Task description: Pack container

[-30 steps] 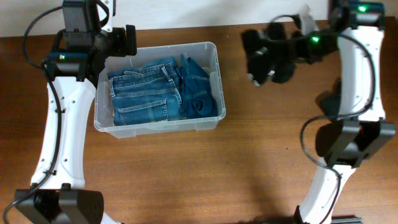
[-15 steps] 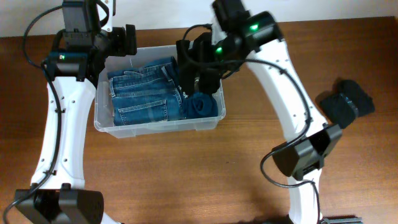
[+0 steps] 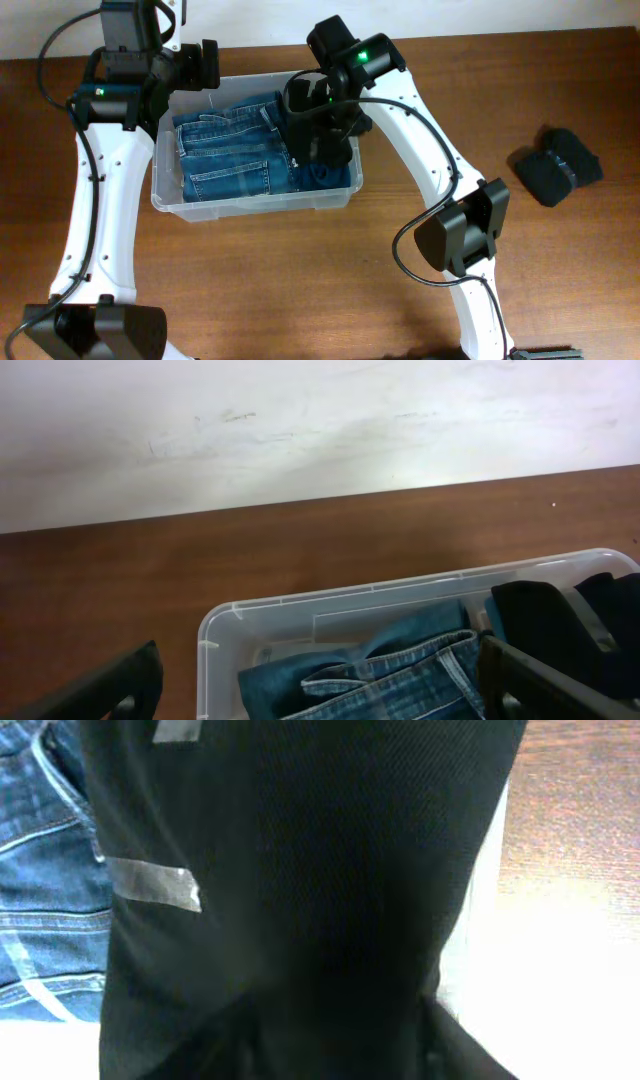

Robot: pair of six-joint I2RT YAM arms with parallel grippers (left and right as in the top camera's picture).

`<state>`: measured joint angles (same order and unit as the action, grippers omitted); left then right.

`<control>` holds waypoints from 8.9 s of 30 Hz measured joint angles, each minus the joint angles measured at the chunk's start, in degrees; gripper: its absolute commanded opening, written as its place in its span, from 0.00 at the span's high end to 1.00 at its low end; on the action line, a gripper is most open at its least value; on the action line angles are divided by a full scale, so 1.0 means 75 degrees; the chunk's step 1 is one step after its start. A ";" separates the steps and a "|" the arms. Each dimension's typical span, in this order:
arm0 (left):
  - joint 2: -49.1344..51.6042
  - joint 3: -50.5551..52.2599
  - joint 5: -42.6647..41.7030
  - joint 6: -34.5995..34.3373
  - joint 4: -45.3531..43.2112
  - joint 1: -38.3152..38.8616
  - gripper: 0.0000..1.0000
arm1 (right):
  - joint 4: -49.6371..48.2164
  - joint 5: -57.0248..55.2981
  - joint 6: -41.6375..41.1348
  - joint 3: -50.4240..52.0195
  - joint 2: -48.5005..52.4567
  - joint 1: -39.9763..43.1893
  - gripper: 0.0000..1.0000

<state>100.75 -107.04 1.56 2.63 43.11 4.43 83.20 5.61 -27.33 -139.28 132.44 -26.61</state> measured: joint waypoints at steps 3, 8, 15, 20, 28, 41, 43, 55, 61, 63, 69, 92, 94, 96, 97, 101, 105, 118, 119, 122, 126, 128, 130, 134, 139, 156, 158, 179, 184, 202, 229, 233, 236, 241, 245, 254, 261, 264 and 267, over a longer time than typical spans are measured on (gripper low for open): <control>0.0000 -0.0003 0.0000 -0.0003 0.0000 0.0000 0.01 | 0.0044 -0.0003 0.0303 0.0000 -0.0035 0.0035 0.30; 0.0000 -0.0003 0.0000 -0.0003 0.0000 0.0000 0.01 | -0.0090 -0.0003 0.0930 -0.0248 -0.0239 0.0134 0.36; 0.0000 -0.0003 0.0000 -0.0003 0.0000 0.0000 0.01 | -0.0915 -0.0102 0.1521 -0.0210 -0.0367 0.0137 0.96; 0.0000 0.0000 0.0000 -0.0003 0.0000 0.0000 0.01 | -0.1909 -0.0233 0.1612 0.0941 -0.0361 0.0137 0.96; 0.0000 0.0000 0.0000 0.0000 0.0000 0.0000 0.01 | -0.3258 -0.0256 0.1673 0.2582 -0.0525 0.0137 0.96; 0.0003 0.0000 0.0003 0.0000 0.0003 0.0000 0.01 | -0.0274 -0.0073 0.1821 0.0041 -0.0350 0.0111 0.80; 0.0000 -0.0003 0.0000 0.0000 0.0003 0.0000 0.01 | -0.0291 -0.0052 0.1877 0.0108 -0.0347 0.0067 0.79; 0.0003 -0.0003 0.0003 0.0000 0.0055 0.0000 0.01 | -0.2591 0.0058 0.1935 0.2719 -0.0766 -0.0286 0.79; 0.0003 -0.0003 0.0000 0.0000 0.0050 0.0000 0.01 | -0.1679 0.0274 0.1950 0.2040 -0.0720 -0.0038 0.71; 0.0003 -0.0003 0.0000 0.0000 0.0044 0.0000 0.01 | -0.1087 0.0268 0.1982 0.1472 -0.0662 0.0105 0.66; 0.0003 0.0000 0.0003 0.0000 0.0052 0.0000 0.01 | 0.0670 0.0262 0.2043 -0.1172 -0.0580 0.0953 0.32; 0.0003 -0.0003 0.0857 0.0000 0.0047 -0.0221 0.01 | 0.0574 0.0358 0.2212 0.2754 -0.0560 0.8996 0.16; 0.0015 -0.0003 0.0857 0.0000 0.0050 -0.0221 0.01 | -0.0050 0.0501 0.2451 0.3535 -0.0548 0.9020 0.16; 0.0050 0.0000 0.0825 0.0000 0.0047 -0.0221 0.01 | -0.0478 0.0592 0.2600 0.4045 -0.0522 0.8929 0.18; 0.0070 -0.0003 0.0790 0.0000 0.0047 -0.0221 0.01 | -0.0868 0.0644 0.2710 0.4351 -0.0519 0.8854 0.22; 0.0329 -0.0003 0.0638 0.0000 0.0044 -0.0221 0.01 | -0.1606 0.0743 0.2897 0.4916 -0.0519 0.8705 0.61; 0.0428 -0.0003 0.0595 0.0000 0.0023 -0.0221 0.01 | -0.2171 0.0979 0.2940 0.5278 -0.0522 0.8693 0.80; 0.0428 -0.0003 0.0597 0.0000 -0.0466 -0.0221 0.01 | -0.1909 0.0985 0.2990 0.5068 -0.0694 0.7691 0.96; 0.0428 -0.0003 0.0595 0.0000 -0.0615 -0.0221 0.01 | -0.1580 0.0994 0.2993 0.4677 -0.0729 0.7443 0.96; 0.0428 -0.0003 0.0595 0.0000 -0.0985 -0.0221 0.01 | -0.0796 0.0988 0.3013 0.3713 -0.0898 0.7090 0.96; 0.0428 -0.0003 0.0595 0.0000 -0.1262 -0.0289 0.01 | -0.0318 0.0982 0.3016 0.2556 -0.1580 0.6467 0.96; 0.0428 -0.0003 0.0595 0.0000 -0.1285 -0.0466 0.01 | -0.0265 0.0959 0.3019 0.1909 -0.2285 0.5590 0.96; 0.0428 -0.0003 0.0595 0.0000 -0.1265 -0.0691 0.01 | -0.0274 0.0965 0.3016 0.1667 -0.2693 0.4820 0.96; 0.0428 -0.0003 0.0597 0.0000 -0.1003 -0.1128 0.01 | -0.0300 0.1011 0.2981 0.1466 -0.3037 0.3220 0.96; 0.0428 -0.0003 0.0595 0.0000 -0.0772 -0.1413 0.01 | -0.0898 0.1011 0.2841 0.1475 -0.2943 0.1172 0.96; 0.0428 -0.0003 0.0592 0.0000 -0.0393 -0.1437 0.01 | -0.2594 0.0475 0.2084 0.1571 -0.0941 -0.1734 0.13; 0.0428 -0.0003 0.0589 0.0000 -0.0329 -0.1437 0.01 | -0.2591 0.0463 0.2011 0.1571 -0.0711 -0.1798 0.05; 0.0428 -0.0003 -0.1664 0.0000 -0.0577 -0.1437 0.01 | 0.0067 -0.0265 0.2014 0.0108 -0.1871 0.1314 0.01; 0.0428 -0.0003 -0.1754 0.0000 -0.0577 -0.1437 0.01 | 0.0746 -0.0379 0.2014 0.0085 -0.2597 0.3010 0.01; 0.0428 -0.0003 -0.1789 0.0000 -0.0583 -0.1437 0.01 | 0.1836 0.0720 0.3229 0.0015 -0.3287 0.4386 0.01; 0.0428 -0.0003 -0.1818 0.0000 -0.0577 -0.1437 0.01 | -0.9116 0.0787 0.4001 1.3700 -1.4455 0.3847 0.01; 0.0428 -0.0003 -0.1818 0.0000 -0.0583 -0.1437 0.01 | -0.9652 0.0787 0.4019 1.5521 -1.5824 0.3847 0.01; 0.0428 -0.0003 -0.1818 0.0000 -0.0583 -0.1437 0.01 | -1.0328 0.0787 0.4019 1.6369 -1.6390 0.3847 0.01; 0.0428 -0.0003 -0.1818 0.0000 -0.0583 -0.1437 0.01 | -1.1599 0.0787 0.4025 1.7593 -1.6932 0.3847 0.01; 0.0428 -0.0003 -0.1818 0.0000 -0.0586 -0.1437 0.01 | -1.1698 0.0705 0.4022 1.7963 -1.7095 0.3847 0.01; 0.0428 -0.0003 -0.1818 0.0000 -0.0583 -0.1437 0.01 | -1.1505 0.0484 0.4022 1.8465 -1.7547 0.3847 0.02; 0.0428 -0.0003 -0.1818 0.0000 -0.0583 -0.1437 0.01 | -1.0637 0.0402 0.4016 1.8488 -1.7567 0.3847 0.01; 0.0428 -0.0003 -0.1818 0.0000 -0.0583 -0.1437 0.01 | -1.0637 0.0396 0.4025 1.8488 -1.7567 0.3847 0.01; 0.0428 -0.0003 -0.1818 0.0000 -0.0583 -0.1437 0.01 | -1.0637 0.0396 0.4022 1.8488 -1.7567 0.3847 0.02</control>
<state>103.96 -107.07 -12.08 2.63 38.74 -6.35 3.42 8.58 2.83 -0.62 0.69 2.24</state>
